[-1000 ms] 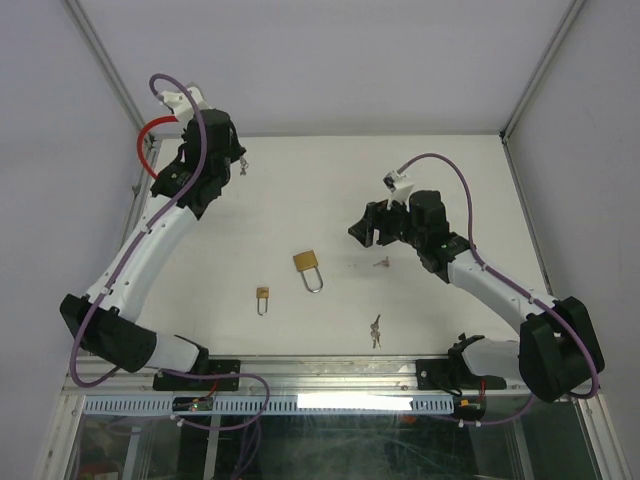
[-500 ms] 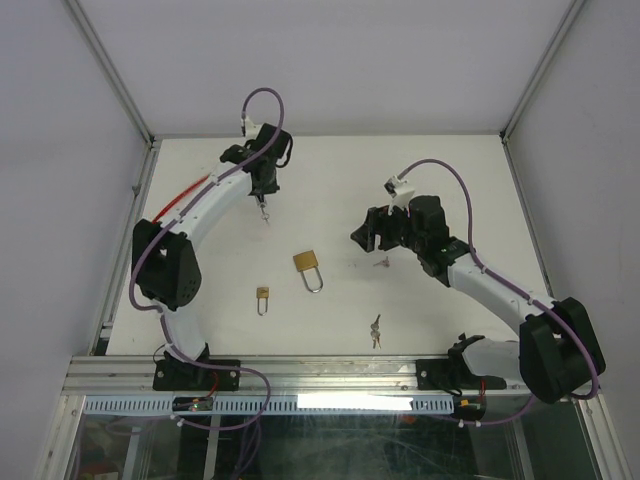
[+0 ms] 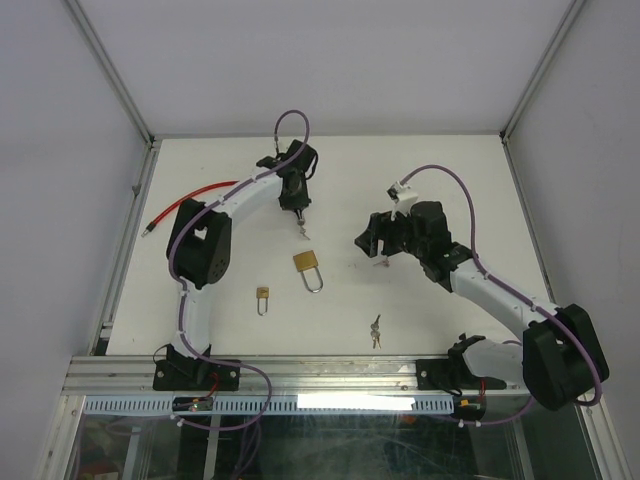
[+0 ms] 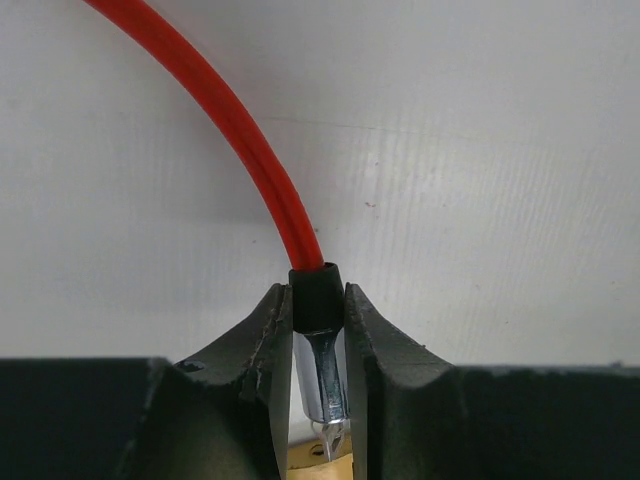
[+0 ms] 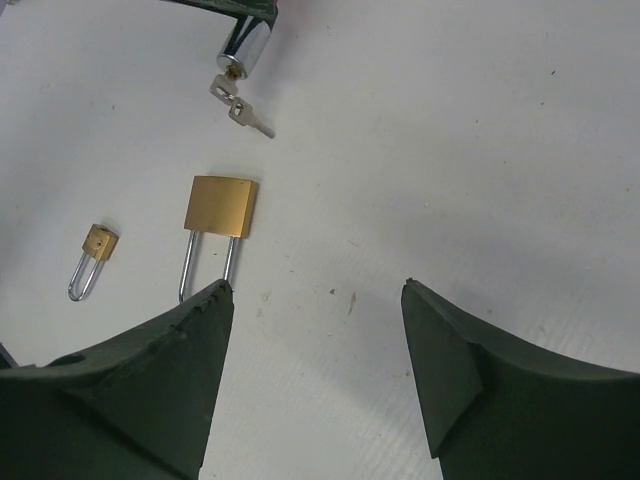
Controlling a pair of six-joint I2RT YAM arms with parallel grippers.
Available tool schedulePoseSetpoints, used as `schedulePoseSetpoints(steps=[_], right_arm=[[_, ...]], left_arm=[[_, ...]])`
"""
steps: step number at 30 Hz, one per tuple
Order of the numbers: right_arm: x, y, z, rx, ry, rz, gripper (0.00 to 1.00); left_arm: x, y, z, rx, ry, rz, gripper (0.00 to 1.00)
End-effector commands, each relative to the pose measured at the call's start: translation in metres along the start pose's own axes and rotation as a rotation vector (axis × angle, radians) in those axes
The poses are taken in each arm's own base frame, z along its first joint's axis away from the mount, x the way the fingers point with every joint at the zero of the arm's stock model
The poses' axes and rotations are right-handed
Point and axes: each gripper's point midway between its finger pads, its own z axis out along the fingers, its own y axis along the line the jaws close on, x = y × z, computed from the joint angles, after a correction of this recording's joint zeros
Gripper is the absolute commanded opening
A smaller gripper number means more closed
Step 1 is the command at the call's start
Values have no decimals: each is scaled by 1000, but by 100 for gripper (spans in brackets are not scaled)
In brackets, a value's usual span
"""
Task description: Unlock with the key
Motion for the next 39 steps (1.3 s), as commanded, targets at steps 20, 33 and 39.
schedulePoseSetpoints(steps=[20,33,39], right_arm=[[15,10,-13,41,85,63,72],[74,20,-47,160,343,138,73],[106,23,-59,241,449,142,73]], left_arm=[[-20,-49,-79,353,-167,-193,90],[69,36,-118,292,-153,-208,99],[93,54,-128,303,-150,-228,99]])
